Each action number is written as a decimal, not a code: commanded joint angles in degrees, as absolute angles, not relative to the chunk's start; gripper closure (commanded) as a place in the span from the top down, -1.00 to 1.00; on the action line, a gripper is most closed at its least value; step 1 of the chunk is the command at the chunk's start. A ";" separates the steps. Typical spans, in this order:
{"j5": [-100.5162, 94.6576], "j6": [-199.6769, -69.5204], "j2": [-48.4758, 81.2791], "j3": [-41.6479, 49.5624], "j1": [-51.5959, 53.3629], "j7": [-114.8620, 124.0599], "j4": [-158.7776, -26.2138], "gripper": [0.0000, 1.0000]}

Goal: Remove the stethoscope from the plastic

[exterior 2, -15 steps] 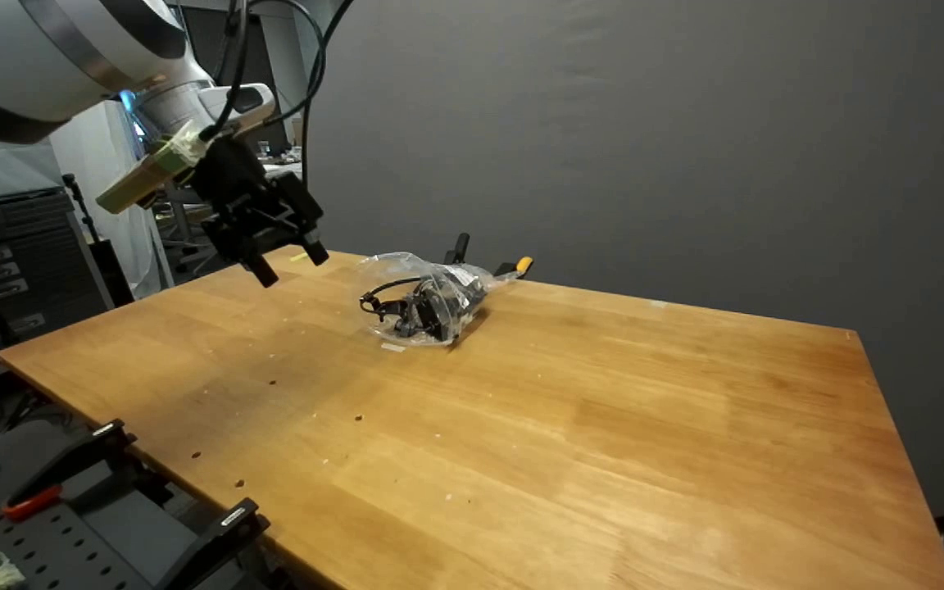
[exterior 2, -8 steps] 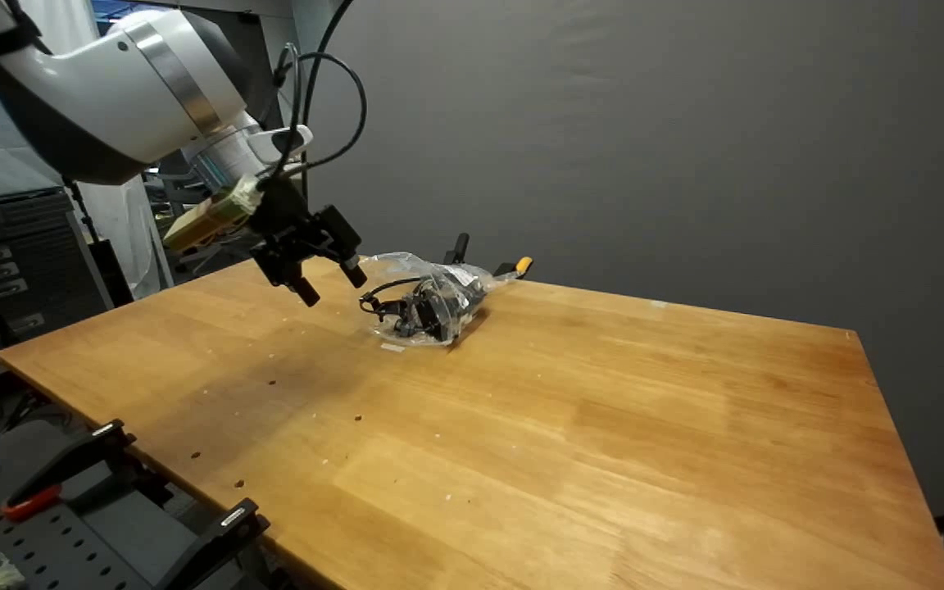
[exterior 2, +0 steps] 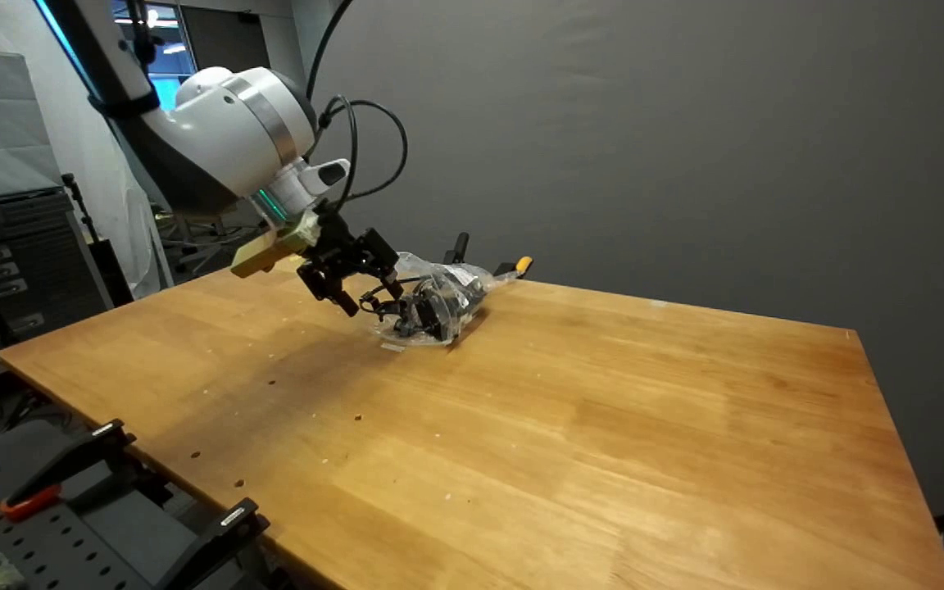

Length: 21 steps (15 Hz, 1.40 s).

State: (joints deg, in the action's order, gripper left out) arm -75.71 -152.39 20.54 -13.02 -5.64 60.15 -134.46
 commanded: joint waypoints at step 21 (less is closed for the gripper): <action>-40.64 -137.83 15.22 -16.50 -6.36 28.95 -133.09 -0.98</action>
State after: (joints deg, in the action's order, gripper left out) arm -50.51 -143.90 21.89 -12.74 -4.00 36.71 -128.74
